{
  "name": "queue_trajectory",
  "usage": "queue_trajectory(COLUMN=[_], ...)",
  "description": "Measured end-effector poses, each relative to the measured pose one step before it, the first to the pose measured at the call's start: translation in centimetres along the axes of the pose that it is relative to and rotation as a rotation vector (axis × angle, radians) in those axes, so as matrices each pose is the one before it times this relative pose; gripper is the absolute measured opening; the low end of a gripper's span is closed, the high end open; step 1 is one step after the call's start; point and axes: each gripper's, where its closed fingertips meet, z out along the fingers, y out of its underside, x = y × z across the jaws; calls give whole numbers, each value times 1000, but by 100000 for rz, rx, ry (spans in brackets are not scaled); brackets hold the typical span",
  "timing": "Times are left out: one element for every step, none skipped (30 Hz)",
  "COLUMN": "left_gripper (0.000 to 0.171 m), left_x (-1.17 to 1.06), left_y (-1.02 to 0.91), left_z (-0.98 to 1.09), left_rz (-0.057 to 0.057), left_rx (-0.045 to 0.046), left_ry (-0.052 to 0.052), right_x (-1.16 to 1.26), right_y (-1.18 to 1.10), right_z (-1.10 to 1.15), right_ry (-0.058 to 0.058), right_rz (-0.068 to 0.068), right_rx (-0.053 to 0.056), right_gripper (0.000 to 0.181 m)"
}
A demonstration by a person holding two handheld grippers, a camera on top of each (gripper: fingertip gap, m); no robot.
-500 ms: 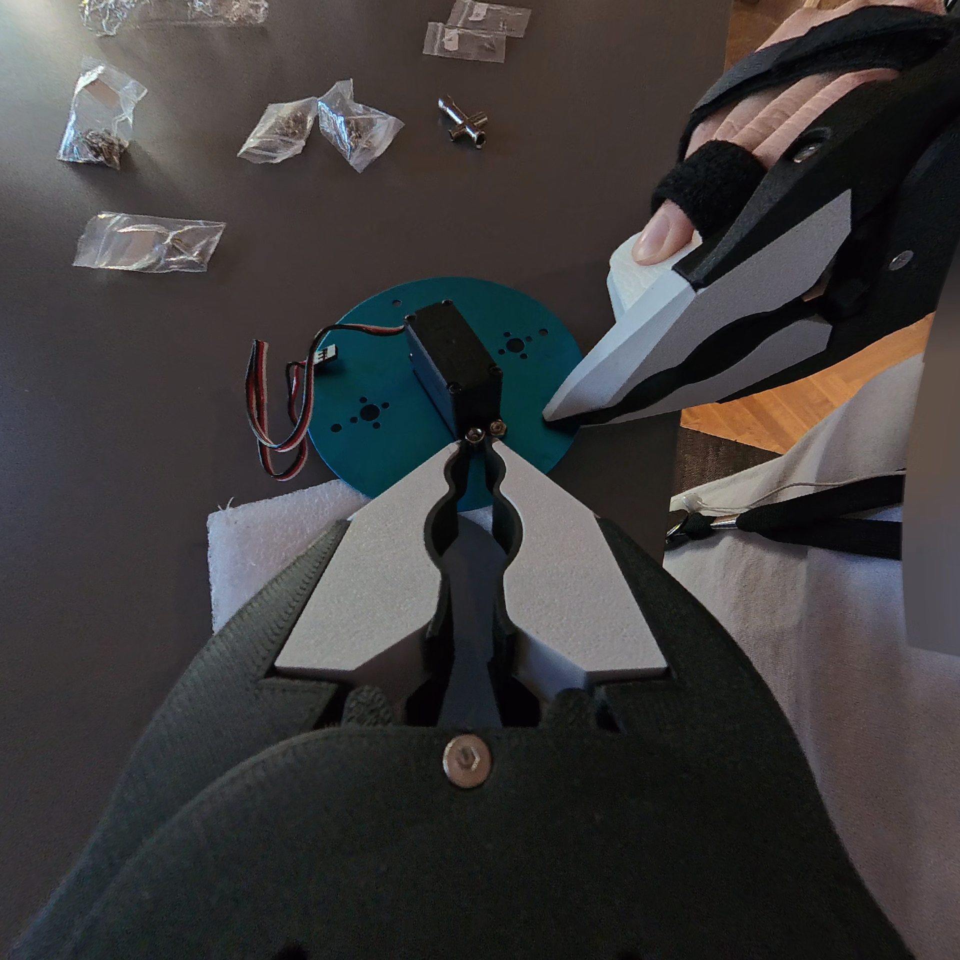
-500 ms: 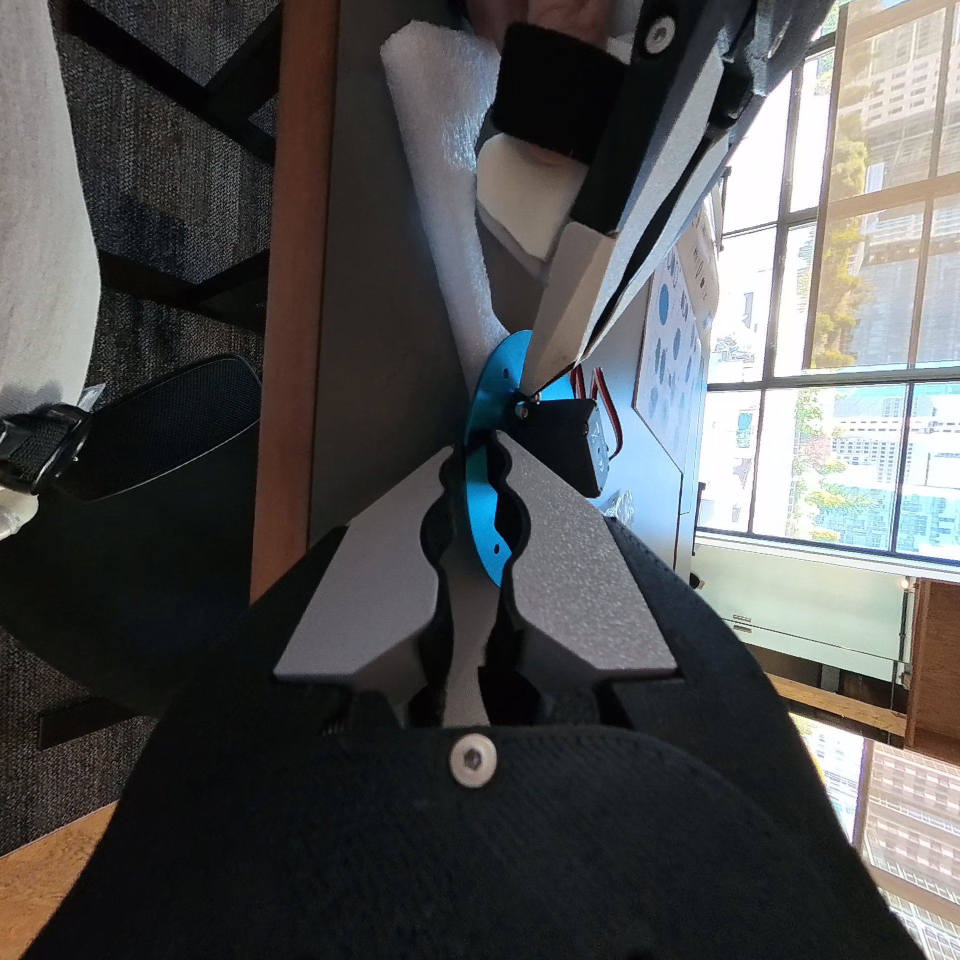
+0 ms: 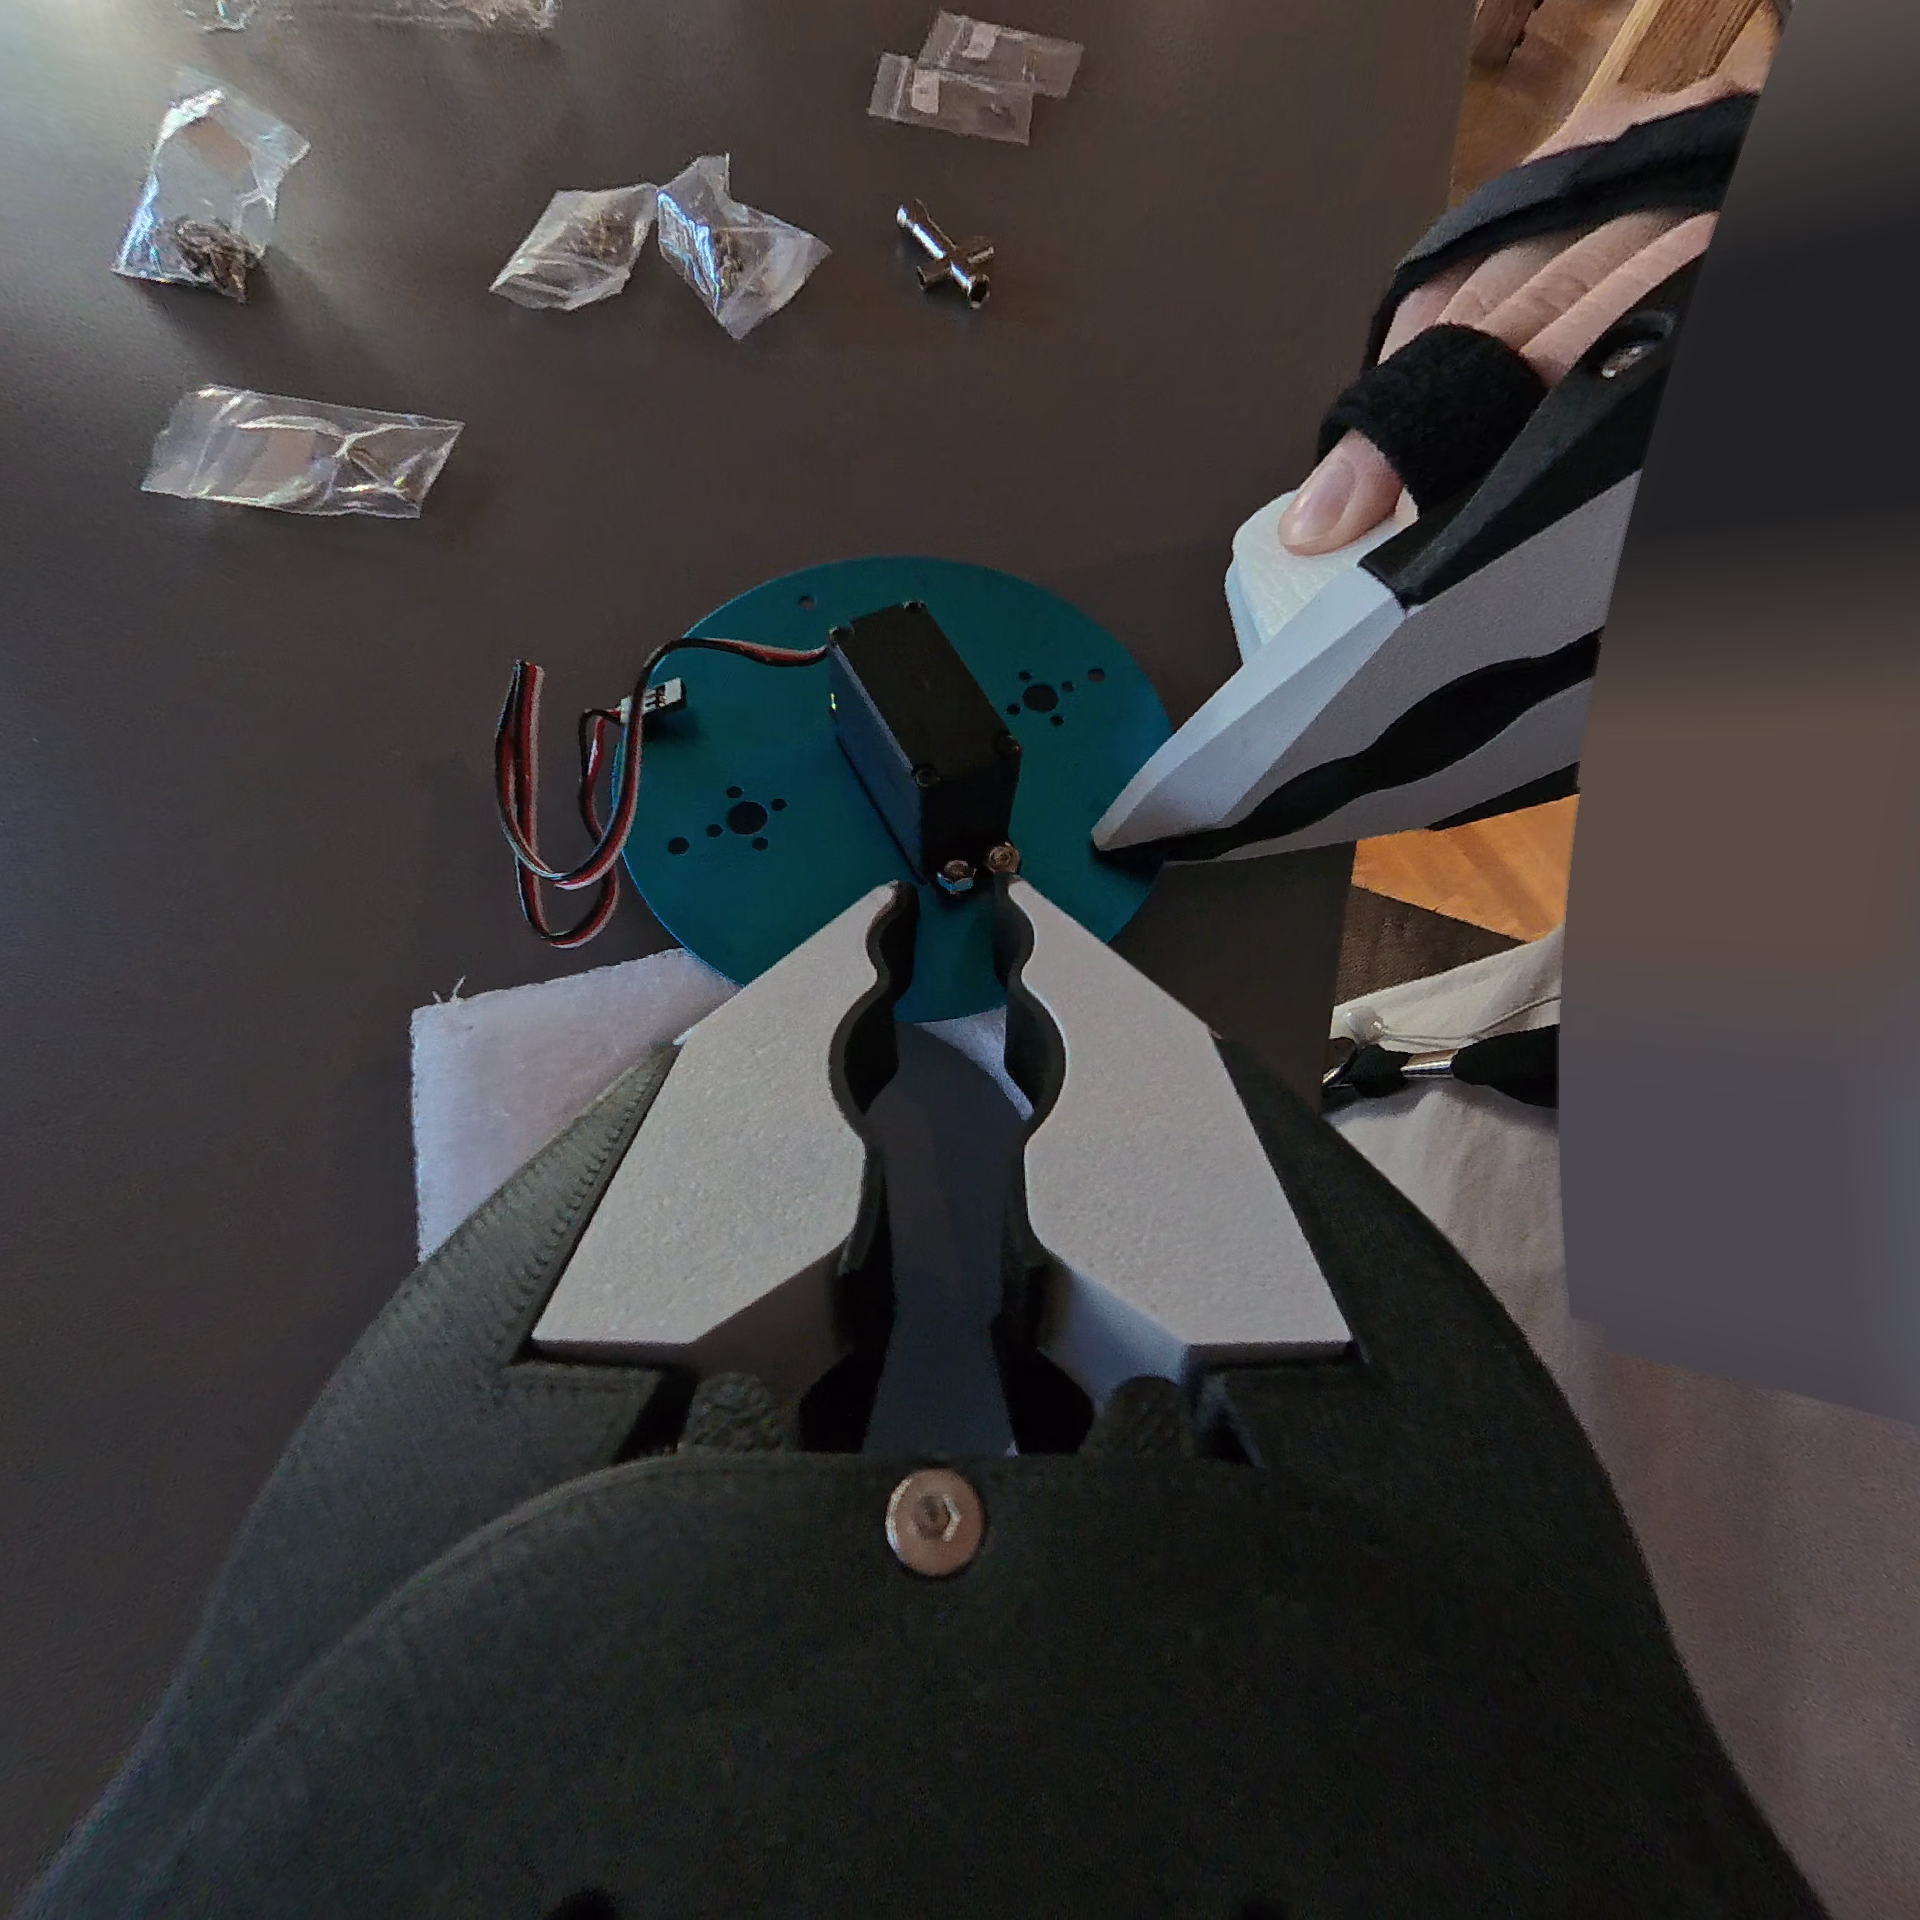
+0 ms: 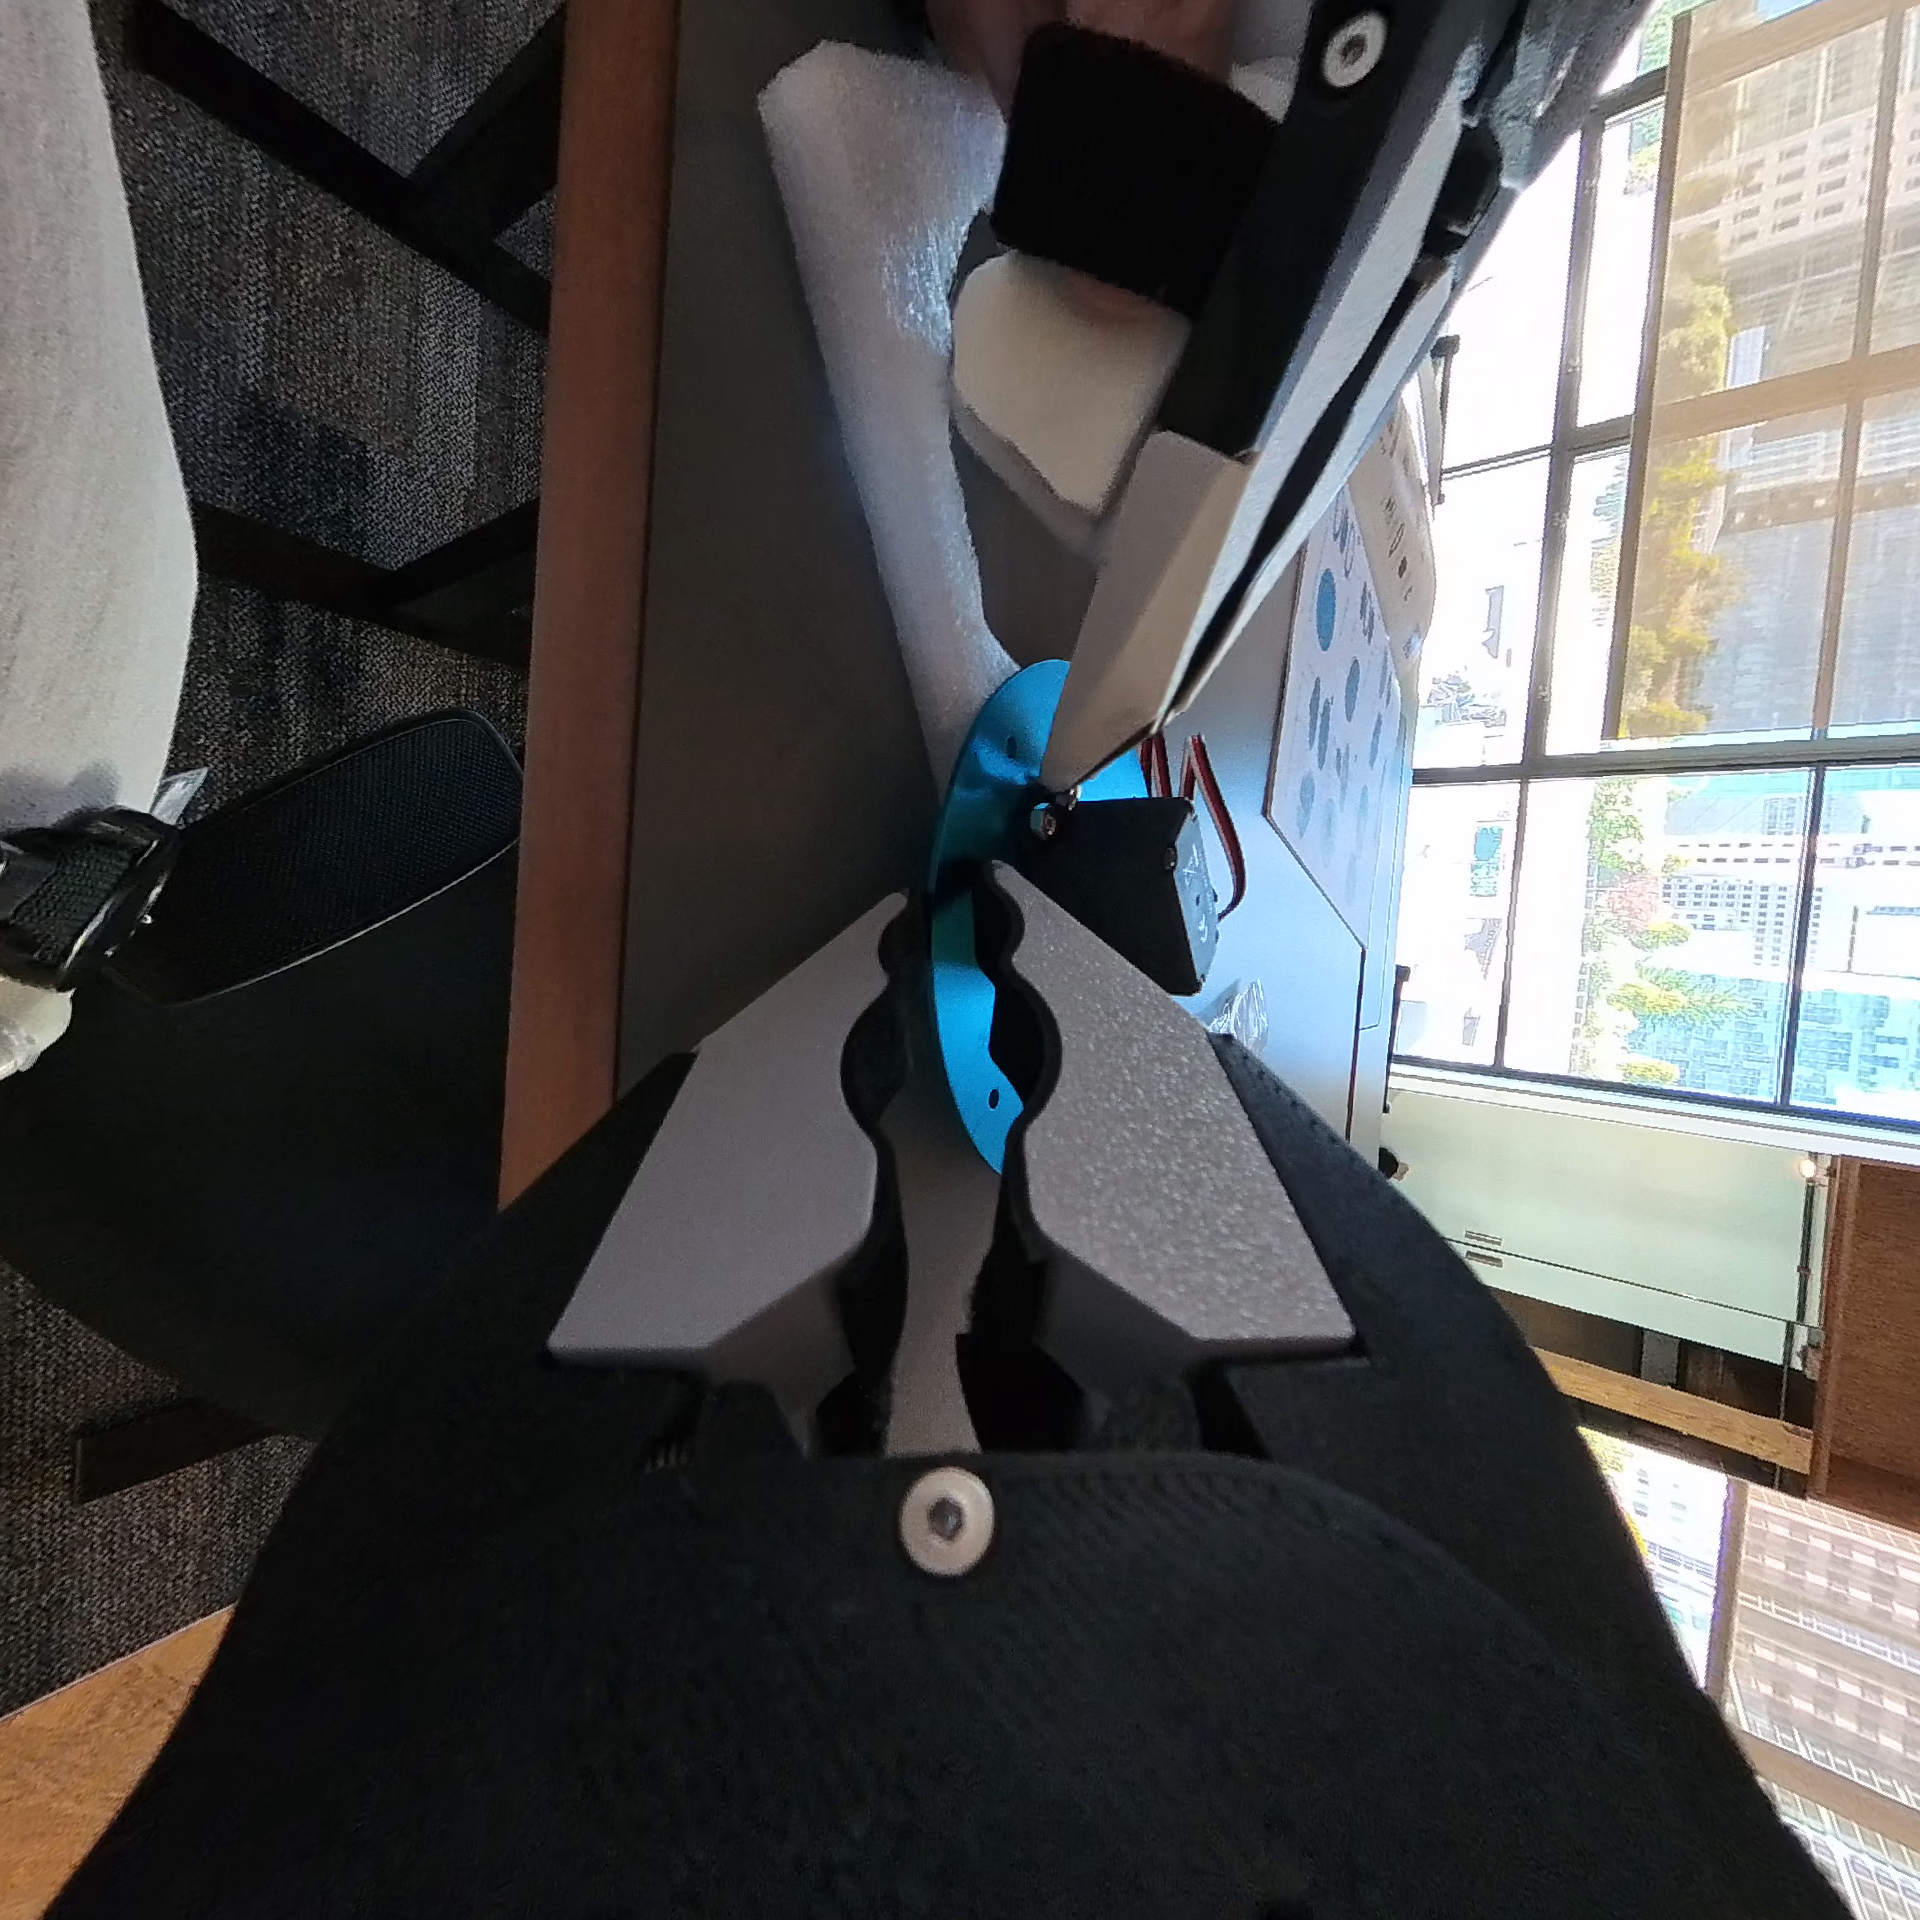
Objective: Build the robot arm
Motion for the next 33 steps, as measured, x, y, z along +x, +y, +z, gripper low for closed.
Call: queue_trajectory(left_gripper=[13,12,12,12,12,13,12,13,13,13,13,13,13,13,13,13,13,13,13,12,12,13,13,13,13,13,14,14,14,13,13,12,12], left_x=[16,29,-11,-62,-79,-34,-35,-8,-62,-29,-5,-32,0,-18,-42,-51,-17,-54,-101,-58,-4,-4,69,55,13,45,66,29,-6,-18,20,125,147], left_y=[-124,-136,-96,13,52,54,37,34,10,27,30,18,-6,-5,-4,-9,-21,26,30,0,36,45,11,32,6,16,-20,-71,-62,-82,-135,-132,-107], left_z=[-79,-73,-64,-3,41,47,32,26,18,11,5,16,9,-4,0,-22,-26,-28,-33,-54,-42,-22,-8,-14,13,15,10,5,-2,-11,-40,-40,-16], left_rz=[-753,-495,-387,-263,-348,-227,-110,-1,-96,-63,-53,-101,-90,-172,-289,-397,-398,-218,-99,-14,161,135,303,390,308,214,16,-404,-623,-557,-149,356,658], left_rx=[916,1030,698,-52,-397,-430,-254,-284,-130,-135,-240,-70,-18,10,87,132,157,-56,-47,198,-94,-163,4,-134,-65,-88,34,390,375,398,833,839,647], left_ry=[650,615,197,-266,-327,-91,-165,-21,-373,-119,1,-155,63,84,-87,-70,161,-93,-423,-250,44,-109,343,85,-148,145,374,332,334,263,386,720,646], right_x=[6,-7,4,3,2,-6,4,-9,8,2,-2,2,-6,3,-7,-3,-2,-7,5,3,3,-3,-2,1,-6,1,-1,5,-8,2,-3,1,4], right_y=[-6,8,15,-2,0,-6,0,-4,8,7,-1,6,6,-4,-2,-1,1,-2,-6,5,0,0,1,-9,-6,-8,5,9,-3,-5,2,13,8], right_z=[-9,11,0,1,-7,-5,0,6,-3,8,-7,10,-3,-13,-1,1,-11,1,1,-3,4,0,6,-3,8,4,4,14,-3,-4,6,1,4], right_ry=[55,0,39,26,-39,-22,12,-49,-14,25,5,-16,-18,14,31,-8,-14,-27,-31,5,2,-23,10,32,-40,2,41,46,-9,-23,28,5,12], right_rz=[-91,61,88,5,10,-34,-39,71,50,-52,-39,50,53,26,-32,20,77,50,28,-34,-3,4,-65,-21,43,-8,-13,16,58,37,-22,76,45], right_rx=[30,17,-55,13,-22,-9,3,-14,-24,-74,-46,-29,-40,-45,-24,9,19,16,-19,-36,-46,1,12,9,4,55,-14,-33,68,16,6,-39,-7], right_gripper=[7,8,8,8,8,8,7,8,8,8,8,8,8,7,7,7,7,7,7,7,8,8,8,7,7,7,7,7,7,7,7,7,7])
